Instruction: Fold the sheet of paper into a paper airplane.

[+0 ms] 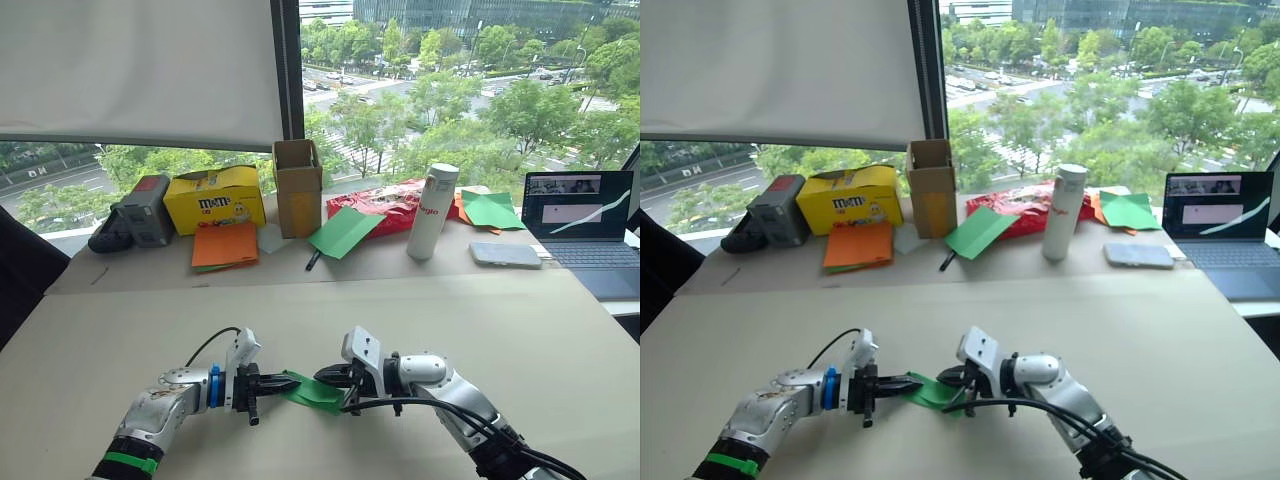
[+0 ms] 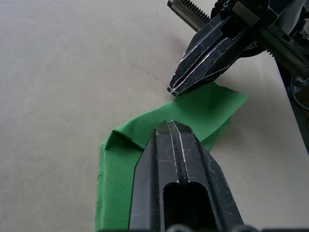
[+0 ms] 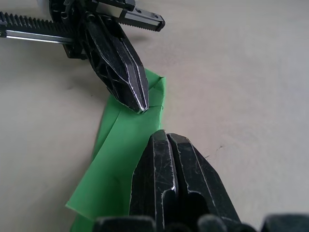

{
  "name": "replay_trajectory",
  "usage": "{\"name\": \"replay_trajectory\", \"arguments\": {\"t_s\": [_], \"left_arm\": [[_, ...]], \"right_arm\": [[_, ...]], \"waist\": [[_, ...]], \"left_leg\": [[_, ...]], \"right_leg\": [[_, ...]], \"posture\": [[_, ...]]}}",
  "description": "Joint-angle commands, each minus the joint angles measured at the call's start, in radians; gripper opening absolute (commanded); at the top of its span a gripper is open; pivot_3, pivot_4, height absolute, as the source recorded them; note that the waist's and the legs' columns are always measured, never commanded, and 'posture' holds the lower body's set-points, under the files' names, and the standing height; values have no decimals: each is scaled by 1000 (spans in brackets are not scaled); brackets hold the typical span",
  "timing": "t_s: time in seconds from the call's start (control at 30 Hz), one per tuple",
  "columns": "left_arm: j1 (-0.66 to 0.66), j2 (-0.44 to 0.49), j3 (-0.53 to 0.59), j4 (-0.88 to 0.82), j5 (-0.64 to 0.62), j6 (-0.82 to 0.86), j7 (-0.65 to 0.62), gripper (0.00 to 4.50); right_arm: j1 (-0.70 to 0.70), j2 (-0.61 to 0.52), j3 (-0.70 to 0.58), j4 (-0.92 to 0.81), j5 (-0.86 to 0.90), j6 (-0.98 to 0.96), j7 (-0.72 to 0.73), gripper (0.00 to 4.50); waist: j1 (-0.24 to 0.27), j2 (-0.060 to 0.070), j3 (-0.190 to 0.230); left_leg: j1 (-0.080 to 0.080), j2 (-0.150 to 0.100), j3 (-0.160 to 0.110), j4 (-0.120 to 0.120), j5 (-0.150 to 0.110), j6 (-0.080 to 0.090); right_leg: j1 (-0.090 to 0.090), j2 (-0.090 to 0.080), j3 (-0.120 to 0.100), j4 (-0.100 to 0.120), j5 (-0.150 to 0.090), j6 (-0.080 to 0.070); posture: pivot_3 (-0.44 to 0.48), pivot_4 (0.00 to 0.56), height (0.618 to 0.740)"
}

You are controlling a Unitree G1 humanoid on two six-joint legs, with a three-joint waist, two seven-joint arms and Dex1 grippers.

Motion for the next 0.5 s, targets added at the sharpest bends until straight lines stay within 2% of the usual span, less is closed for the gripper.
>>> {"name": "replay_trajectory", "arguments": {"t_s": [0.03,0.3,0.5], "left_arm": [[43,-2,-69,32,74,39,47,0],[47,-2,-72,26,76,42,50,0],[51,2,-72,27,78,38,48,0]], "right_arm": [[9,24,3,-3,-6,-9,-6,40],[-14,92,-29,-24,5,-53,-31,40],[-11,86,1,-40,-8,-17,-5,40]], "waist": [[0,0,0],[0,0,0],[0,0,0]], "left_leg": [[1,0,0,0,0,0],[2,0,0,0,0,0],[2,0,-1,0,-1,1]], "right_leg": [[0,0,0,0,0,0],[0,0,0,0,-1,1],[0,0,0,0,-1,1]], "posture": [[0,150,740],[0,150,740],[0,150,740]]}}
